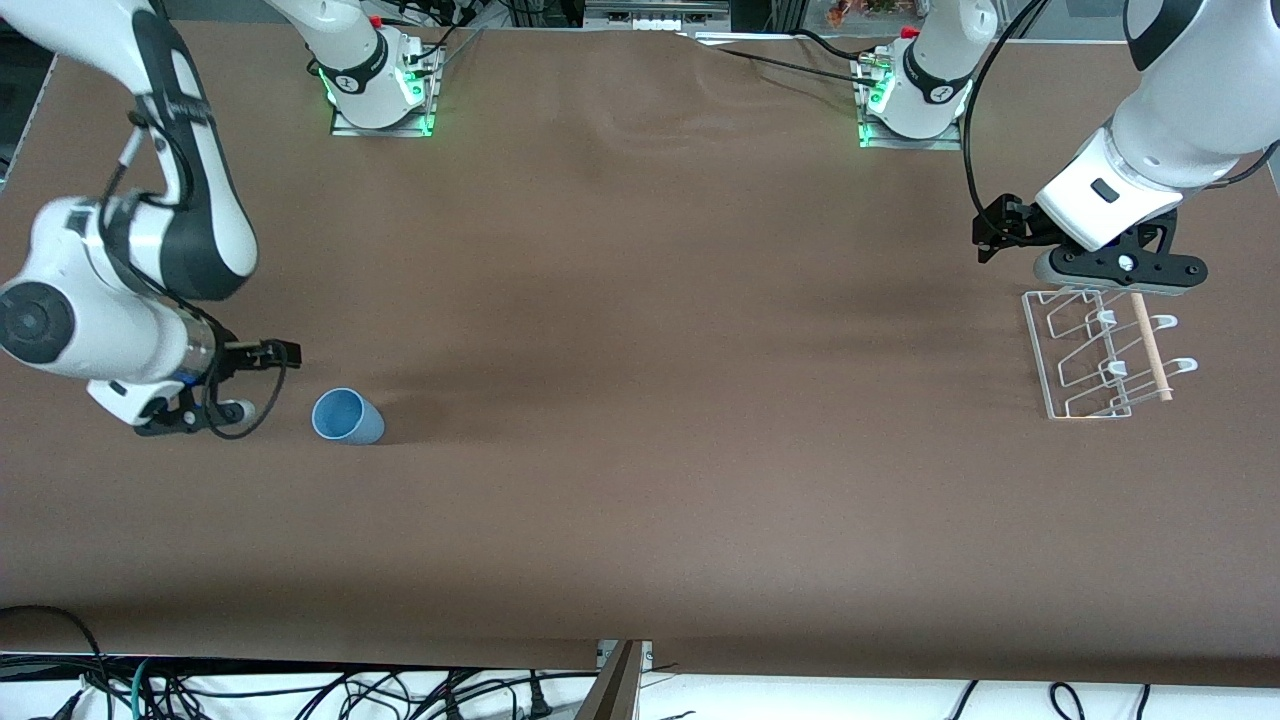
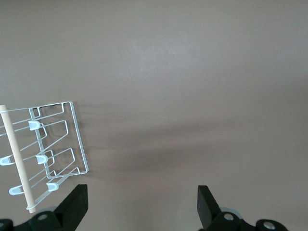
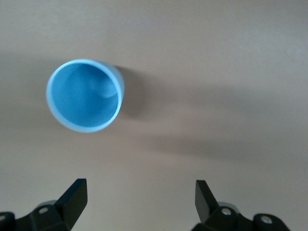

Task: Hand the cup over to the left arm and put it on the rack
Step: 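Move the right gripper down toward the light-blue cup, then close the right gripper on the light-blue cup's rim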

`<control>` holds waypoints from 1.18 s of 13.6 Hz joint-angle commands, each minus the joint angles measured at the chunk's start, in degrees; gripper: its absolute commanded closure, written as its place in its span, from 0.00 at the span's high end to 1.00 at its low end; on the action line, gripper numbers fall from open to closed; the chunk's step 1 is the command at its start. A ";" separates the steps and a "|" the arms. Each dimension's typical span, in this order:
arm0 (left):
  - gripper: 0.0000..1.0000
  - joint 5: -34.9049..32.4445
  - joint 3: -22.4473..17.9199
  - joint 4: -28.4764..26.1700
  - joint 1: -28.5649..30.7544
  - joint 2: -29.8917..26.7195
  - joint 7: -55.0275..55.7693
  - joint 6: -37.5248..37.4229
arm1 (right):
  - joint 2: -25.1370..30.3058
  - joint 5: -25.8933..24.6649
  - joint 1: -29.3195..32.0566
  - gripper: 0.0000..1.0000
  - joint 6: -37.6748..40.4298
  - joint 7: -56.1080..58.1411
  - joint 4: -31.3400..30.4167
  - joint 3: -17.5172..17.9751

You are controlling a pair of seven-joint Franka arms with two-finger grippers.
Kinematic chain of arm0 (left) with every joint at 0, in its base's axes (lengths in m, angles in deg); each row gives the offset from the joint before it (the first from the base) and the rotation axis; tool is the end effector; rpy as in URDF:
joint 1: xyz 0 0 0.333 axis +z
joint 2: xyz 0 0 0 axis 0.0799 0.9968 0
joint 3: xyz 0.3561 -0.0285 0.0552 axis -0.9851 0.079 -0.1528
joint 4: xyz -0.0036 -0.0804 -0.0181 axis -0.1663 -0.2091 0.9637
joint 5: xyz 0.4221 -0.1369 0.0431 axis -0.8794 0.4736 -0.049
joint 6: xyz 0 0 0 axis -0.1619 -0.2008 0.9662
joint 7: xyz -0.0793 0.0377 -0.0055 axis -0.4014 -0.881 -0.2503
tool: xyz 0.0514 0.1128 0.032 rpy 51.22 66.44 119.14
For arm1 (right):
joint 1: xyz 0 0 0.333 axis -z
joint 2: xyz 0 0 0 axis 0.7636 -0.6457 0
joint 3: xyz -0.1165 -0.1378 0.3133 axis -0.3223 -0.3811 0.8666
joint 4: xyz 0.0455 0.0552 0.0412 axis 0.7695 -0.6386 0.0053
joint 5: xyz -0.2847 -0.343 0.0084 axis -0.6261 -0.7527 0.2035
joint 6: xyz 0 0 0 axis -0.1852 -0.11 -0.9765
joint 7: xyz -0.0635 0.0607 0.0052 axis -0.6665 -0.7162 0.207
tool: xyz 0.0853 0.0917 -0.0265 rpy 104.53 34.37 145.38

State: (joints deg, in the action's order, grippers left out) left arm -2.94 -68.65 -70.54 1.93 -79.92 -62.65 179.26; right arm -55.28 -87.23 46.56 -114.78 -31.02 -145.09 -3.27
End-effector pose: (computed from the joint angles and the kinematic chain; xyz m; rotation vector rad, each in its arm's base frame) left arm 0.6036 -0.1131 0.5941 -3.0878 0.1745 0.0962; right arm 0.7076 0.0073 0.3199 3.0837 0.2473 -0.2864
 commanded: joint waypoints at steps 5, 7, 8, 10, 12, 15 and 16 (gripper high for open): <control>1.00 -0.78 -0.02 1.62 -0.24 0.82 0.47 -0.48 | -4.01 0.35 0.32 0.99 -4.35 1.17 1.50 0.38; 1.00 -0.78 -0.02 1.62 -0.24 0.82 0.55 -0.48 | -5.50 0.35 -0.03 0.99 -6.63 0.39 1.50 0.38; 1.00 -0.78 -0.02 1.62 -0.24 0.82 0.47 -0.48 | -6.64 0.70 -0.55 0.99 -7.95 0.30 1.50 0.38; 1.00 -0.78 -0.02 1.62 -0.24 0.82 0.55 -0.48 | -7.18 0.79 -0.65 0.99 -8.84 -0.23 1.50 0.38; 1.00 -0.78 -0.11 1.62 -0.24 0.82 0.47 -0.48 | -7.35 0.79 -0.65 0.99 -9.02 -0.23 1.50 0.38; 1.00 -0.78 -0.02 1.54 -0.24 0.82 0.47 -0.48 | -8.14 0.88 -0.65 0.98 -9.37 -0.32 1.59 0.38; 1.00 -0.78 -0.02 1.54 -0.24 0.82 0.55 -0.48 | -8.23 0.88 -0.73 0.98 -9.37 -0.32 1.59 0.38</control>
State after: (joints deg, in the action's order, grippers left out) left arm -2.94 -68.68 -70.53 1.93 -79.88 -62.65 179.26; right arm -62.09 -87.18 45.87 -123.40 -31.13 -144.54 -2.95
